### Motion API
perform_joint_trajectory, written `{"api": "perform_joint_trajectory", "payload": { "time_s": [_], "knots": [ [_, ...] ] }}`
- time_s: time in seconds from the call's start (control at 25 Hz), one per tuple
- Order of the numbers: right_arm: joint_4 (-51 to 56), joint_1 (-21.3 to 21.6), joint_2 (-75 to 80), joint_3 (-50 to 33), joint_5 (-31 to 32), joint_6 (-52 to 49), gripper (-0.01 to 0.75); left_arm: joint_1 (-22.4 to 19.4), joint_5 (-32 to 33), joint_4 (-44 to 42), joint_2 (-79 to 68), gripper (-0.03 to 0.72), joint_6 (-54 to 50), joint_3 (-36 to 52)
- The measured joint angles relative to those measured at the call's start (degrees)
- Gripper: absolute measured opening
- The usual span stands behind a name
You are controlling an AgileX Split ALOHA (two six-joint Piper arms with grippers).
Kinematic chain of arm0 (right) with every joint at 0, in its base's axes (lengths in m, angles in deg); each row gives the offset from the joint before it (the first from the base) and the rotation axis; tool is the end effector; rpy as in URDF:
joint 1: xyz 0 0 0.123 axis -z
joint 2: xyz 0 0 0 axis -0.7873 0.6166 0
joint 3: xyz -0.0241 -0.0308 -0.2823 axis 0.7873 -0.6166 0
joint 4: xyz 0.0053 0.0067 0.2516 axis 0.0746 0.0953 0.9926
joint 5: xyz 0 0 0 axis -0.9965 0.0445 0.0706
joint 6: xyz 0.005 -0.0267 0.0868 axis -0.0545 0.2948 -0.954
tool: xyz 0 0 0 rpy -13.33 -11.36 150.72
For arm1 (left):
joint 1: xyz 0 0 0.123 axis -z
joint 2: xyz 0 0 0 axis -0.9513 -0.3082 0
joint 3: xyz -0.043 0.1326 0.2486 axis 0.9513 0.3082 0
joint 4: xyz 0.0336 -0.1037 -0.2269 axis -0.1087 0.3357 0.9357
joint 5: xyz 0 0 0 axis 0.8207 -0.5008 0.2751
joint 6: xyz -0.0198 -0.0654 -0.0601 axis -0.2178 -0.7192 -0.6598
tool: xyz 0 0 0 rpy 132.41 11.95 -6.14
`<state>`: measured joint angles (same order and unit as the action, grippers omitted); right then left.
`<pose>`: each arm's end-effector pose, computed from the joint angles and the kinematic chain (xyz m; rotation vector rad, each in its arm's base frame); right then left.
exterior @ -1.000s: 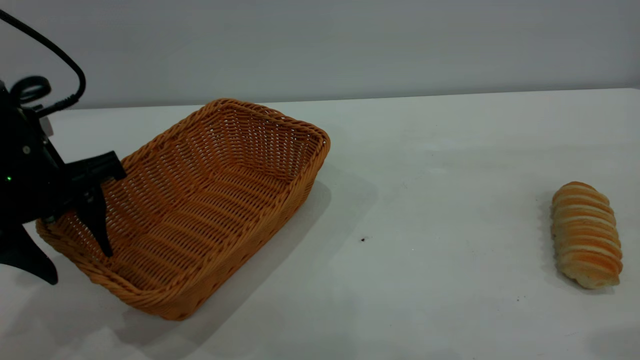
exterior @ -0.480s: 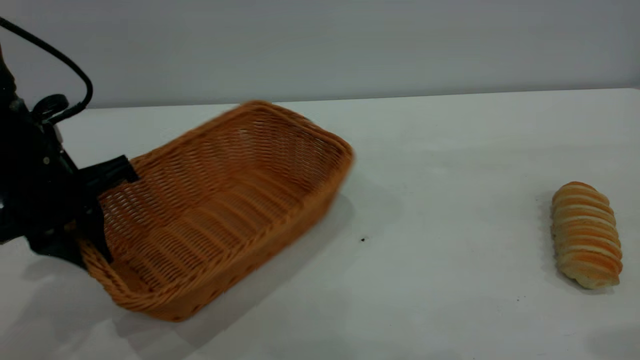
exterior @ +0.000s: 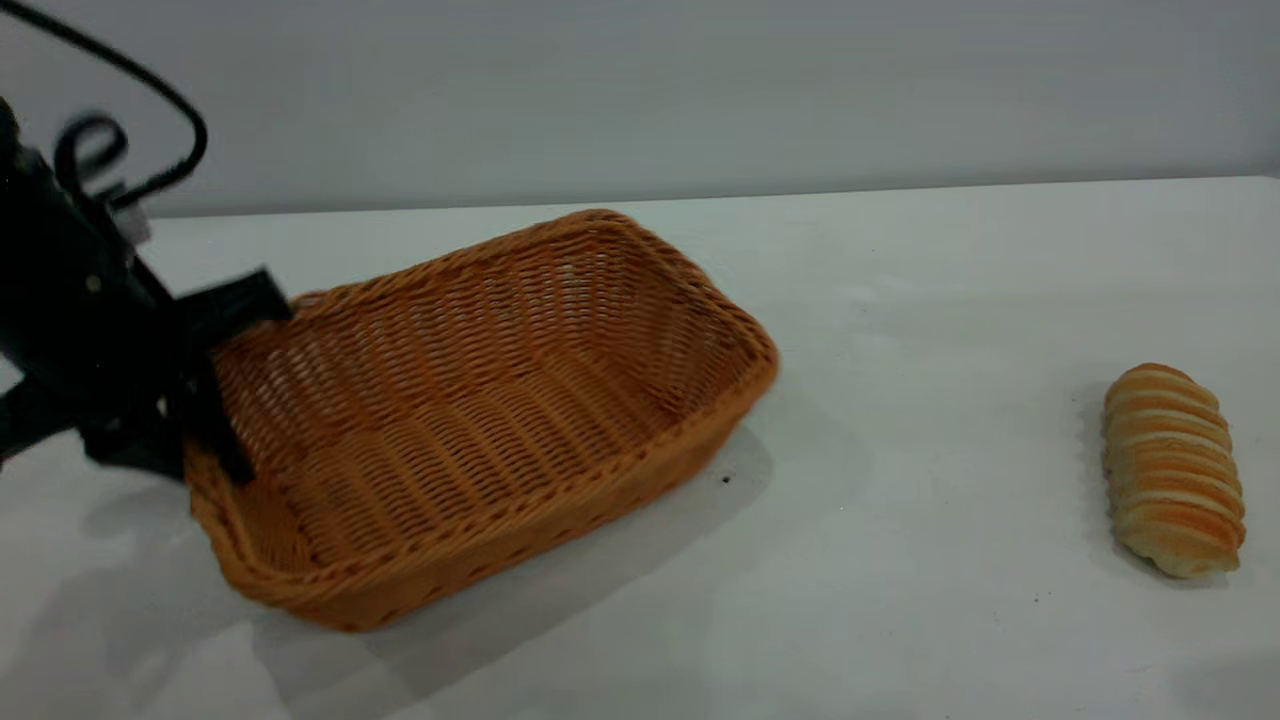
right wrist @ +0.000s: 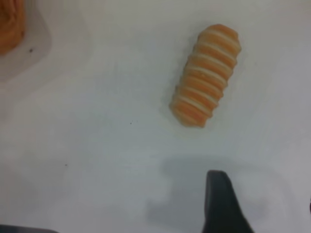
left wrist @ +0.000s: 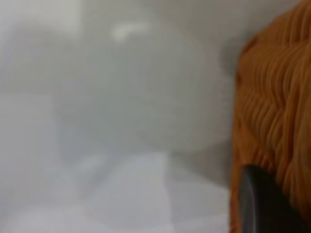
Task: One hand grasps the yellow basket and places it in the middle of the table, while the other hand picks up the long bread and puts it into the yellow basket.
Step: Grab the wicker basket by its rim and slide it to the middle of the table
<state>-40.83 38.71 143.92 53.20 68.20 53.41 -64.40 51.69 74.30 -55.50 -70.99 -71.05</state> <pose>0.1680 0.0334 0.2898 -0.1406 2.4922 0.0572 0.3172 -0.0540 0.1041 -0.7802 2.7545 -0.3600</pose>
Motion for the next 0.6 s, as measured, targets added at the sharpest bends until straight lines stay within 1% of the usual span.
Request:
{"api": "perform_joint_trajectory", "payload": {
  "time_s": [0.04, 0.32, 0.44, 0.6],
  "knots": [
    [0.00, 0.00, 0.00, 0.00, 0.00, 0.00, 0.467, 0.00, 0.25, 2.18, 0.68, 0.121, 3.66, -0.26],
    [0.11, 0.00, 0.00, 0.00, 0.00, 0.00, 0.467, 0.00, 7.58, 20.03, 1.10, 0.121, 29.33, -5.33],
    [0.31, 0.00, 0.00, 0.00, 0.00, 0.00, 0.467, 0.00, 8.74, 25.59, 1.04, 0.121, 36.04, -6.55],
    [0.43, 0.00, 0.00, 0.00, 0.00, 0.00, 0.467, 0.00, 10.54, 26.55, -1.03, 0.121, 39.96, -8.29]
  ]
}}
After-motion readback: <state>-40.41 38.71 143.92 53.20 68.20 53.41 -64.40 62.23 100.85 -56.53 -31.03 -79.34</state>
